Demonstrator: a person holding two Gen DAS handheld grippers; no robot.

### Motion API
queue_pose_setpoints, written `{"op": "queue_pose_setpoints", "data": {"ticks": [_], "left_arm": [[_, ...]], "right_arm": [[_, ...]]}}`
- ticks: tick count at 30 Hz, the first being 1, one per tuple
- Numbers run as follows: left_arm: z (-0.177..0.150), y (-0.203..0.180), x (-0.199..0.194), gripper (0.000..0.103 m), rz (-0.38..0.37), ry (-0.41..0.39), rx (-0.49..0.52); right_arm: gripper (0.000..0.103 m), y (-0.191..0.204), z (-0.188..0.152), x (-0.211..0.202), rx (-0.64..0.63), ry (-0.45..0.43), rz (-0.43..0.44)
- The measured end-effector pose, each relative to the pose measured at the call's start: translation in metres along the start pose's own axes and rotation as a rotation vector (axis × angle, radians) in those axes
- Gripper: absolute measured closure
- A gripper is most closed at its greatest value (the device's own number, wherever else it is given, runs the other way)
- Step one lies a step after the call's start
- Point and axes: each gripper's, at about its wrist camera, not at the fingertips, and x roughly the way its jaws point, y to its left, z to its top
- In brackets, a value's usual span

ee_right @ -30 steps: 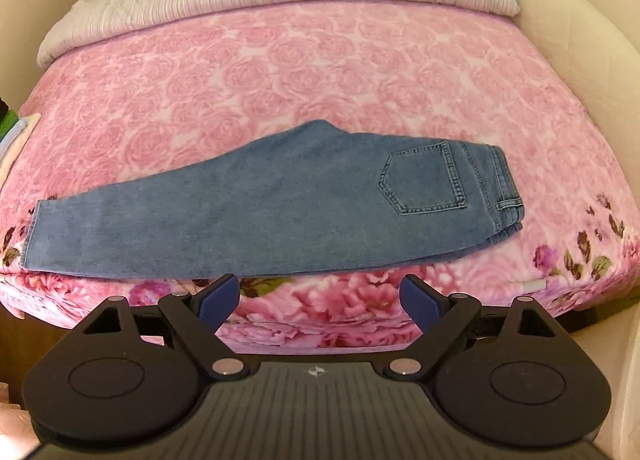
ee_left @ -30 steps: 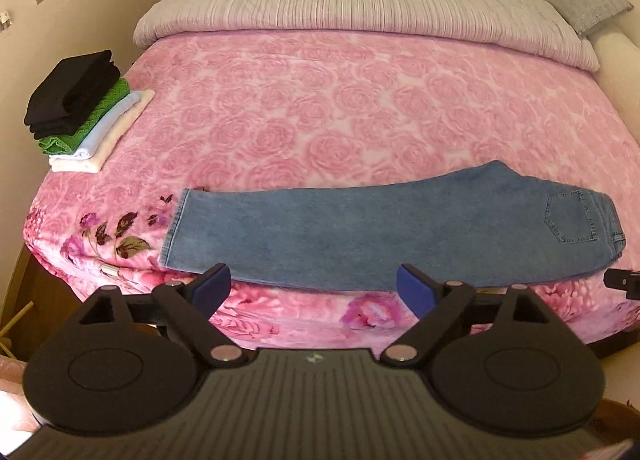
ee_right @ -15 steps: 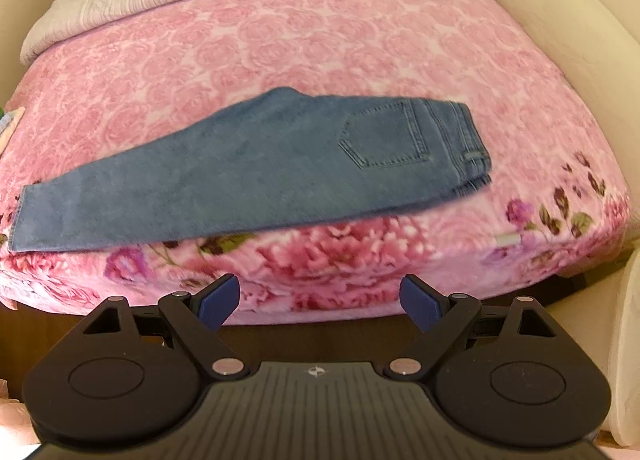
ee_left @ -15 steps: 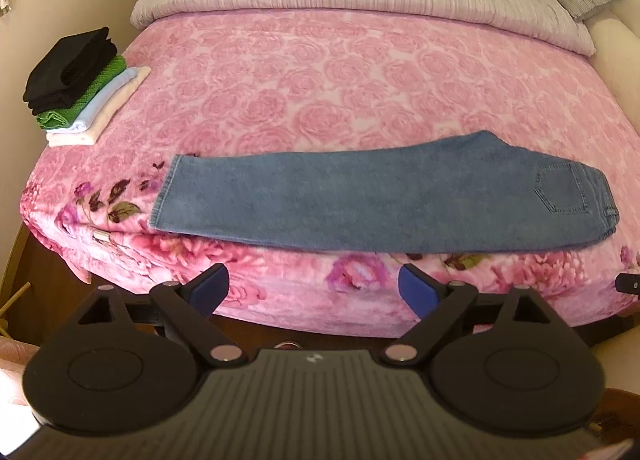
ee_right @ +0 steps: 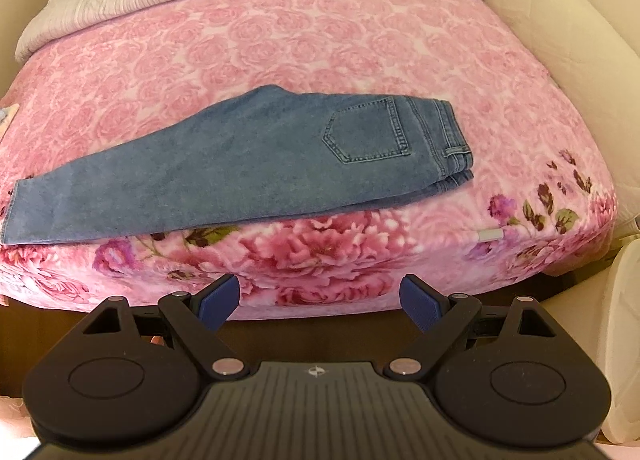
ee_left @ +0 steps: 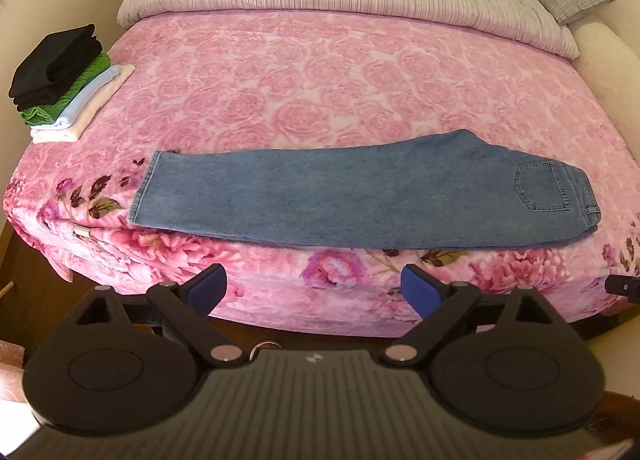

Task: Fold clothes
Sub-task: 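Open both grippers and withdraw from the folded jeans, then grasp the leg hems with the left gripper and lift toward the waistband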

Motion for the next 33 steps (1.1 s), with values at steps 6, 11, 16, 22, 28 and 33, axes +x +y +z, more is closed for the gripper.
{"op": "queue_pose_setpoints", "data": {"ticks": [6,11,16,22,28,33], "left_arm": [[0.0,0.022,0.008,0.01,-0.011,0.018,-0.052],[-0.003,0.055,0.021,0.01,-0.045,0.032,-0.135],[-0.012,0.117,0.047,0.012,-0.148,0.006,-0.324],[-0.015,0.201,0.113,0.02,-0.231,-0.009,-0.607],[-0.008,0.261,0.195,0.041,-0.309,0.007,-0.805],[-0.017,0.301,0.258,0.061,-0.351,0.003,-0.939]], "right_arm": [[0.014,0.01,0.005,0.005,-0.008,0.01,0.01],[0.014,0.026,0.009,0.019,-0.007,0.035,0.02],[0.013,0.048,0.013,0.046,0.039,0.084,0.071],[0.014,0.083,0.028,0.08,0.111,0.104,0.14],[0.013,0.116,0.053,0.128,0.217,0.159,0.116],[0.013,0.156,0.068,0.174,0.234,0.224,0.11]]}}
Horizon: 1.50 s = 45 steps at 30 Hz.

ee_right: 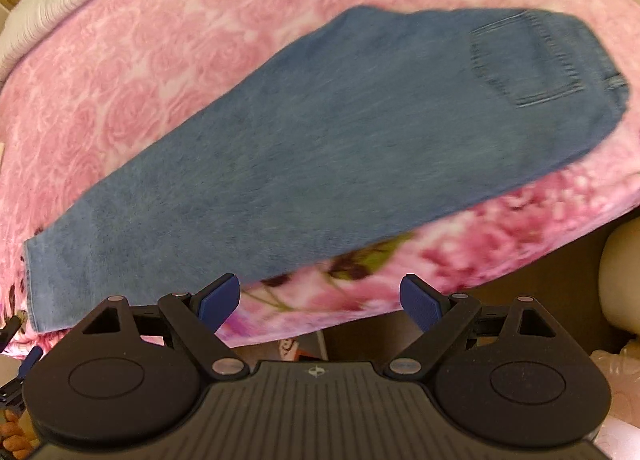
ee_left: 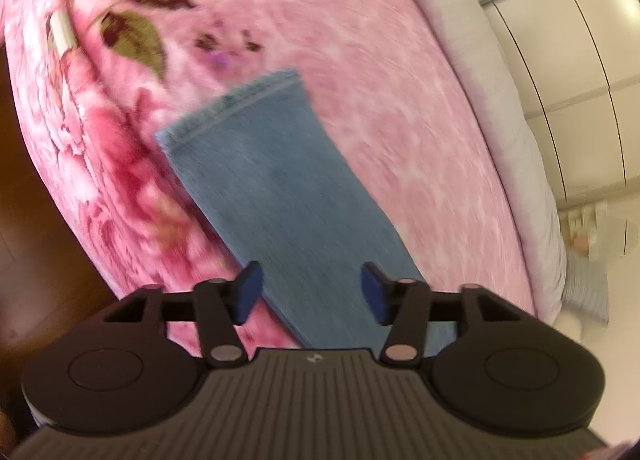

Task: Fold clothes
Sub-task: 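Grasp the leg hems with the left gripper and lift toward the waistband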

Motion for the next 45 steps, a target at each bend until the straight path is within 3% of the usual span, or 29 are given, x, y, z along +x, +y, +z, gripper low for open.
{"op": "queue_pose_setpoints", "data": {"ticks": [6,15,21,26,32,34,35,41,45], "left_arm": [[0.011,0.044,0.028,0.063,-0.028,-0.029,-0.121],[0.003,0.082,0.032,0.067,-0.095,-0.078,-0.26],[0.004,0.094,0.042,0.061,-0.198,-0.166,-0.309],[-0.01,0.106,0.051,0.06,-0.311,-0.238,-0.269],[-0.019,0.108,0.057,0.058,-0.355,-0.295,-0.169],[-0.018,0.105,0.058,0.047,-0.374,-0.297,-0.126],[-0.017,0.103,0.059,0.047,-0.381,-0.298,-0.105],[-0.011,0.095,0.059,0.047,-0.342,-0.267,-0.089],[-0.017,0.095,0.06,0.047,-0.338,-0.264,-0.076]], "right_arm": [[0.013,0.036,0.007,0.04,-0.036,0.049,-0.018],[0.013,0.018,0.015,0.06,0.039,0.021,-0.031],[0.013,-0.009,0.014,0.075,0.089,-0.083,0.023],[0.013,-0.037,0.003,0.087,0.09,-0.275,0.118],[0.013,-0.072,-0.029,0.085,0.105,-0.514,0.237],[0.013,-0.082,-0.052,0.077,0.141,-0.588,0.234],[0.013,-0.085,-0.062,0.074,0.16,-0.616,0.238],[0.013,-0.11,-0.132,0.033,0.294,-0.625,0.277],[0.013,-0.119,-0.163,0.01,0.317,-0.651,0.236]]}}
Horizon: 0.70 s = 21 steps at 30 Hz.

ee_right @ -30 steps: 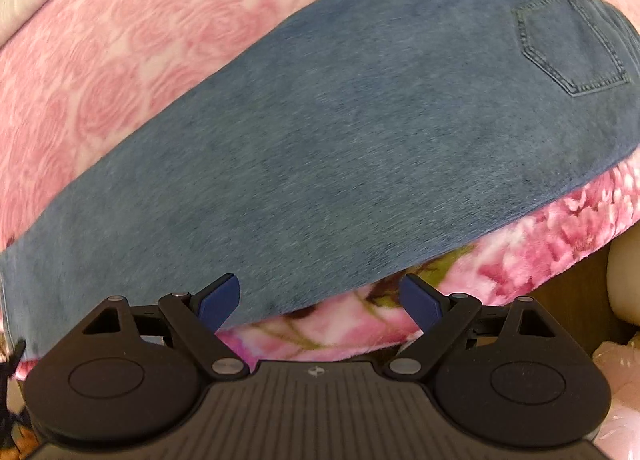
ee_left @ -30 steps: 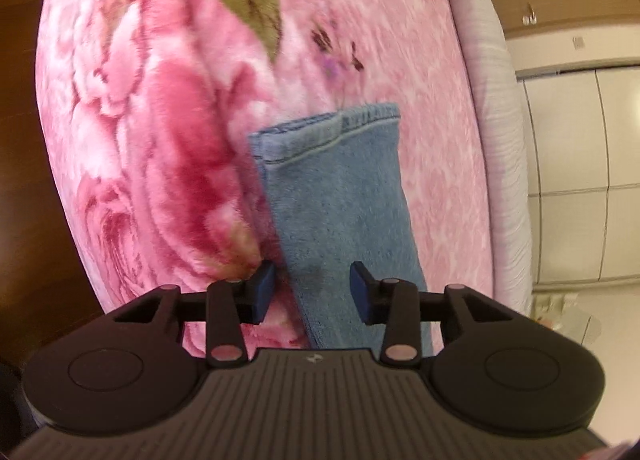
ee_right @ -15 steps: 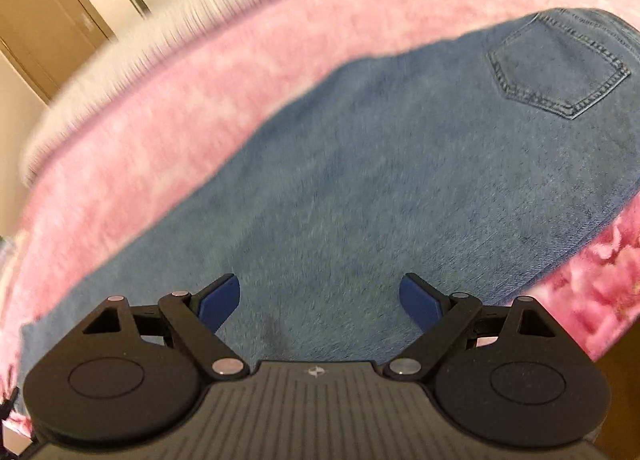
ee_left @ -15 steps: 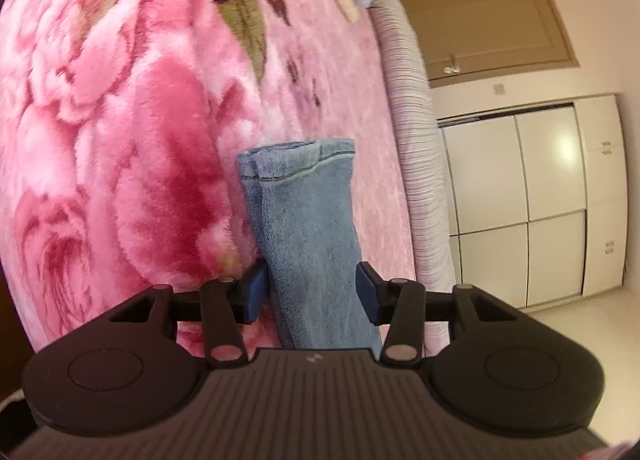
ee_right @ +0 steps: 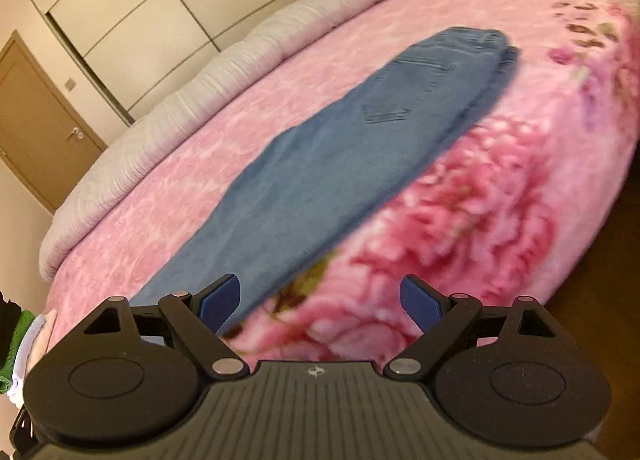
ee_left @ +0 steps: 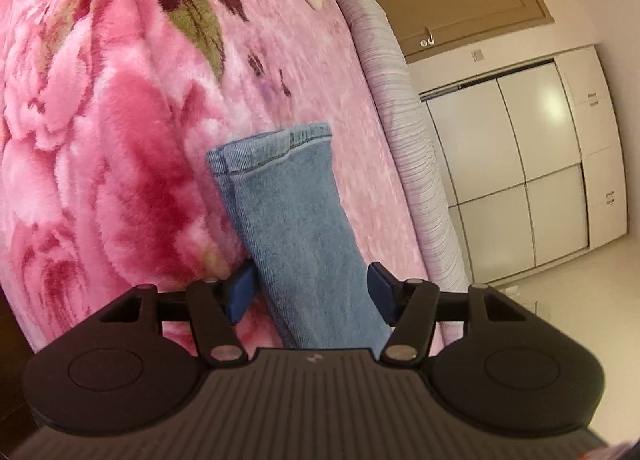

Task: Fold clothes
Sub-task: 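Grasp the leg hems with the left gripper and lift toward the waistband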

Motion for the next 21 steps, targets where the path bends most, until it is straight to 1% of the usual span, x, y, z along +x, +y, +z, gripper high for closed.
{"op": "queue_pose_setpoints", "data": {"ticks": [2,4,5,8,10,15,21], "left_arm": [[-0.004,0.0,-0.004,0.048,0.004,0.004,0.02],[-0.006,0.0,-0.006,0.051,0.011,0.002,0.033],[-0.004,-0.001,-0.005,0.052,0.015,0.0,0.035],[-0.006,-0.002,-0.004,0.053,0.026,-0.007,0.023],[-0.007,-0.002,-0.005,0.053,0.035,-0.016,0.007],[-0.011,-0.006,-0.011,0.051,0.071,-0.043,-0.008],[-0.016,-0.021,-0.007,0.05,0.132,-0.066,0.035]], "right_arm": [[0.013,-0.002,-0.004,-0.013,0.006,-0.003,-0.002],[0.013,-0.003,-0.009,-0.021,-0.002,-0.01,0.002],[0.013,0.0,-0.011,-0.022,-0.007,-0.007,-0.002],[0.013,0.004,-0.013,-0.021,-0.031,0.006,0.022],[0.013,0.008,-0.013,-0.013,-0.06,0.011,0.022],[0.013,0.021,0.001,0.023,-0.16,0.042,-0.027],[0.013,0.022,0.024,0.051,-0.202,0.073,-0.024]]}}
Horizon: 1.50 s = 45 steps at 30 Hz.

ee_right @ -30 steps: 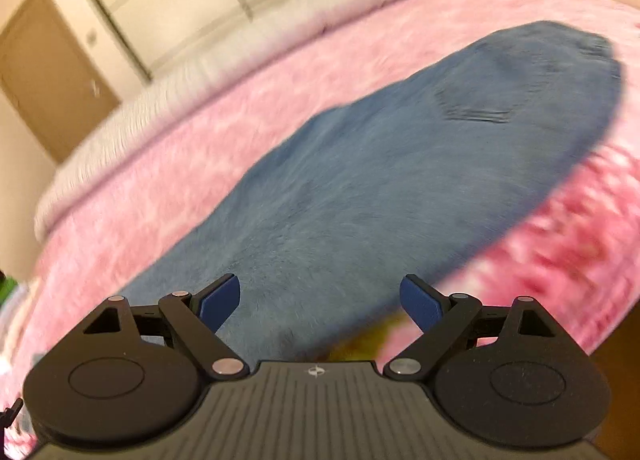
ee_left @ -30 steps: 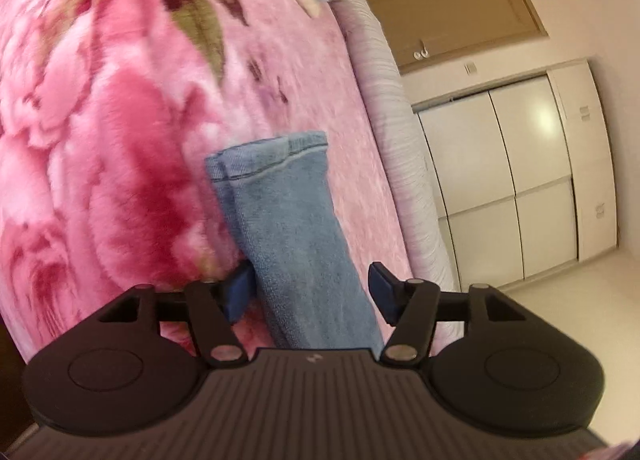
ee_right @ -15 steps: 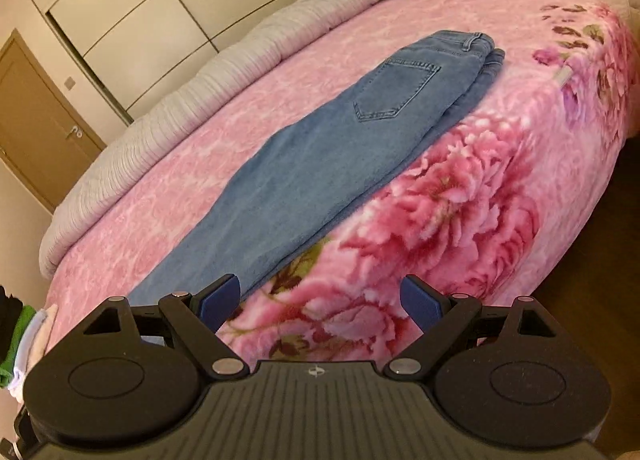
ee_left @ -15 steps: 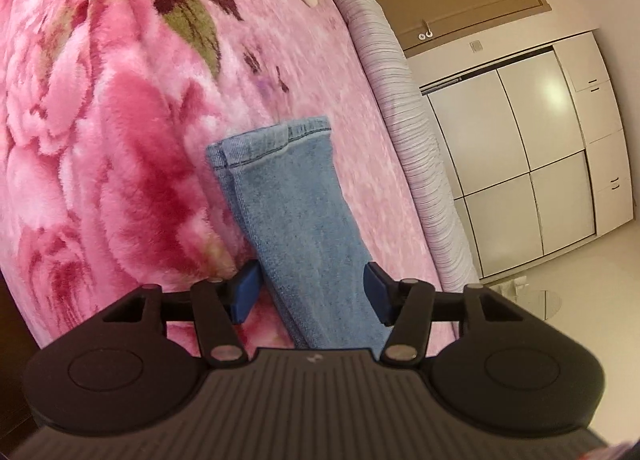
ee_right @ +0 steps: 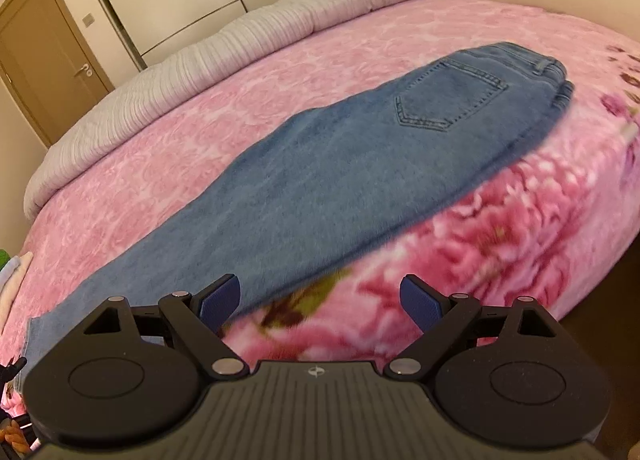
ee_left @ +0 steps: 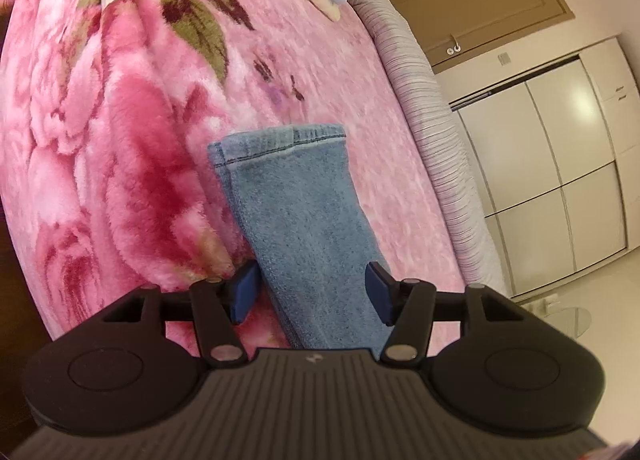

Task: Fold clothes
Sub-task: 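Grasp the leg hems with the left gripper and lift toward the waistband, then carry the held hems onto the waistband with the left gripper and release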

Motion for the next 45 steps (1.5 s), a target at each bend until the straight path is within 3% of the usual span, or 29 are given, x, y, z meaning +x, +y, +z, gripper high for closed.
{"op": "queue_pose_setpoints", "data": {"ticks": [3,5,10,12,15,18,21,24,26,29,31,34,37,39,43,45], "left_arm": [[-0.001,-0.002,0.0,0.051,0.004,-0.006,0.007],[-0.002,-0.003,-0.002,0.056,0.015,-0.007,0.031],[0.001,-0.009,-0.004,0.088,0.074,-0.001,0.121],[0.002,-0.02,-0.008,0.089,0.072,-0.006,0.203],[-0.002,-0.053,-0.015,0.091,0.044,-0.024,0.406],[-0.015,-0.097,-0.019,0.094,-0.019,-0.042,0.61],[-0.048,-0.149,-0.017,0.096,-0.151,-0.026,0.808],[-0.101,-0.192,-0.002,0.096,-0.309,0.086,0.935],[-0.137,-0.211,0.009,0.096,-0.374,0.158,0.989],[-0.161,-0.203,0.01,0.091,-0.401,0.213,0.948],[-0.149,-0.179,0.009,0.074,-0.346,0.24,0.863],[-0.115,-0.134,0.003,0.07,-0.222,0.233,0.736],[-0.066,-0.077,-0.018,0.063,-0.075,0.155,0.547],[-0.033,-0.038,-0.032,0.061,-0.004,0.102,0.367],[0.004,0.018,-0.038,0.06,-0.004,0.062,0.019],[0.012,0.033,-0.031,0.06,-0.024,0.07,-0.096]], "right_arm": [[0.013,-0.005,0.009,0.007,0.007,0.006,-0.01],[0.013,-0.008,0.014,0.009,0.013,0.005,-0.02],[0.013,-0.008,0.018,0.013,0.028,0.005,-0.036],[0.013,-0.008,0.018,0.018,0.034,0.011,-0.039],[0.013,-0.009,0.013,0.023,0.048,0.023,-0.04],[0.013,-0.012,0.012,0.029,0.061,0.04,-0.04],[0.013,-0.016,0.014,0.034,0.068,0.049,-0.042],[0.013,-0.024,0.02,0.034,0.08,0.031,-0.042],[0.013,-0.031,0.023,0.034,0.097,0.025,-0.044],[0.013,-0.04,0.027,0.035,0.117,0.025,-0.045],[0.013,-0.045,0.027,0.037,0.125,0.03,-0.04],[0.013,-0.044,0.027,0.048,0.142,0.062,-0.026],[0.013,-0.033,0.024,0.058,0.118,0.095,-0.005],[0.013,-0.024,0.02,0.063,0.091,0.113,0.003],[0.013,-0.011,0.012,0.07,0.069,0.143,0.006],[0.013,-0.006,0.009,0.071,0.06,0.153,-0.003]]}}
